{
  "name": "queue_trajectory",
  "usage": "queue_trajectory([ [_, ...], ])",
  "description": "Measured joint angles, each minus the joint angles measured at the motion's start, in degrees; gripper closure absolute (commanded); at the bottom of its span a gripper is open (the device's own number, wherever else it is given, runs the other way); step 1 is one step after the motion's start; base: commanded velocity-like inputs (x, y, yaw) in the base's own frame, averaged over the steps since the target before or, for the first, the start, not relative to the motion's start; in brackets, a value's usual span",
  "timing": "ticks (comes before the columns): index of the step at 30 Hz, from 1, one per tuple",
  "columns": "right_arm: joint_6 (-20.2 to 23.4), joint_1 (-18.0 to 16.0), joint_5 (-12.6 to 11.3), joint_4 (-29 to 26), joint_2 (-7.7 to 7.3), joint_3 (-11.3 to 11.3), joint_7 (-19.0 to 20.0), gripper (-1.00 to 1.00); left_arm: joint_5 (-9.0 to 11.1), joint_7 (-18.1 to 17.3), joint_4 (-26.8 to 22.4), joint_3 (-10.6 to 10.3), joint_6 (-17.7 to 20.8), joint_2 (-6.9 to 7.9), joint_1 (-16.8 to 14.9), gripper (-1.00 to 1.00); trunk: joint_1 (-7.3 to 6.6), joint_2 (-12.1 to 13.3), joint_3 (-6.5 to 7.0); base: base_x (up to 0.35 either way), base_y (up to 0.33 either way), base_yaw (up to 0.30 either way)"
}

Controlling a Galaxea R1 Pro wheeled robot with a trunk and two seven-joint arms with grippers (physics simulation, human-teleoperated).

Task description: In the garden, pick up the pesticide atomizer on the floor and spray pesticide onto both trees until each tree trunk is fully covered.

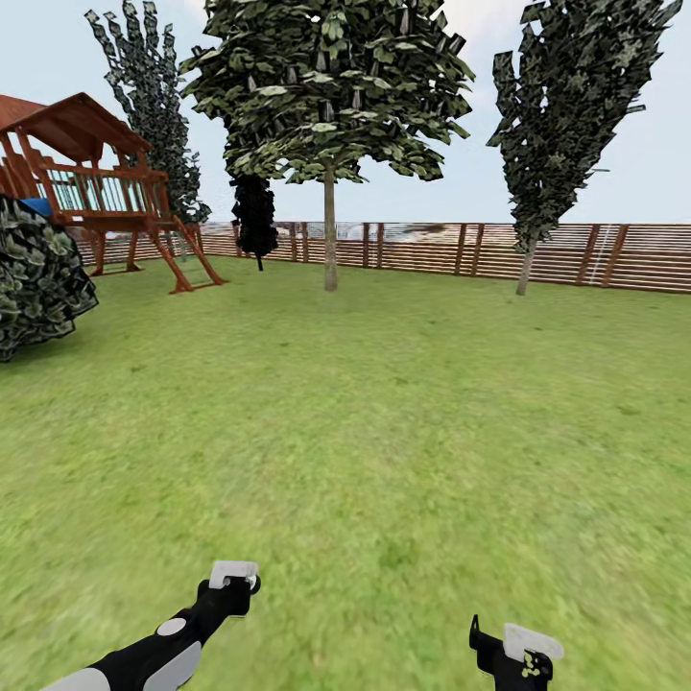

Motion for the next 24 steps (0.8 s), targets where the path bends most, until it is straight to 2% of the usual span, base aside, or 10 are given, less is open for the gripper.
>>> queue_trajectory([
  [24,0.1,0.0,-0.1,0.0,0.0,0.0,0.0,-1.0,0.0,0.0,0.0,0.0,0.0,-0.05,0.0,1.0,0.0,0.0,0.0,0.334,0.0,0.0],
])
